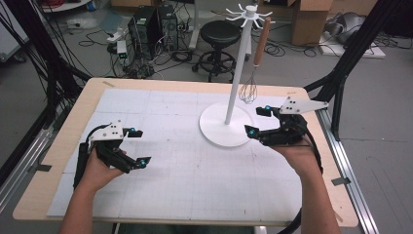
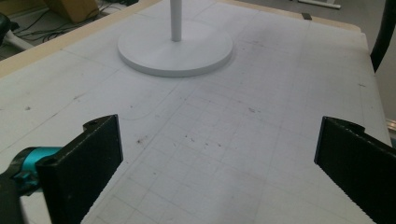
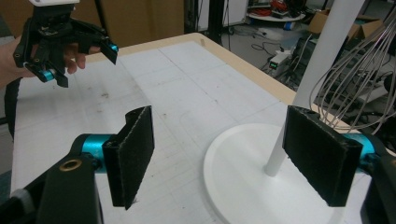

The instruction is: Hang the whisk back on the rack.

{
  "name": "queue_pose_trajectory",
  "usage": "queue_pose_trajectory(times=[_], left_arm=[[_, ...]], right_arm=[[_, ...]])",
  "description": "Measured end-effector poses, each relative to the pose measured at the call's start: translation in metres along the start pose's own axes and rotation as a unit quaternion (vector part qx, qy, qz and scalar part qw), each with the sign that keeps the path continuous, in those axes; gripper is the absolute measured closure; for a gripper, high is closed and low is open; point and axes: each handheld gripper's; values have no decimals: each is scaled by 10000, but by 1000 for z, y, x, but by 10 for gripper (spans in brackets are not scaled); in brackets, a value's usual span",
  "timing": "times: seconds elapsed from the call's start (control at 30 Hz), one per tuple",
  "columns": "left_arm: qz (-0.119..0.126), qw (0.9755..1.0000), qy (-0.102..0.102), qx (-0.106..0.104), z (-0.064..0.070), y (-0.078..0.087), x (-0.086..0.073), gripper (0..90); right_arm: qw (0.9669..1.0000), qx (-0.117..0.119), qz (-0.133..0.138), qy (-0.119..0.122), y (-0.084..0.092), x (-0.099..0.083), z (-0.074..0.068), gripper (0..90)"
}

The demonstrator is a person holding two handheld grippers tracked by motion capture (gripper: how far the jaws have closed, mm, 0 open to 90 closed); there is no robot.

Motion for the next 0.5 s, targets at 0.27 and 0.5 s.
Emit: queue_pose_trajectory(times=[0.27,0.5], left_arm=[[-15,10000,-31,-7,1,-1,1,16],[-6,10000,-43,-45,3,-1,2,16]], right_arm=[[9999,-16,22,-132,-8,-23,3,204],[9997,-37,-34,-248,-16,-46,8,195]])
Point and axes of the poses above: each handheld gripper's, and its own axes: y roughly backward along the jaws, x roughly out of its top, z roughly to its right, and after that the axes turned 13 degrees about -y, right-handed
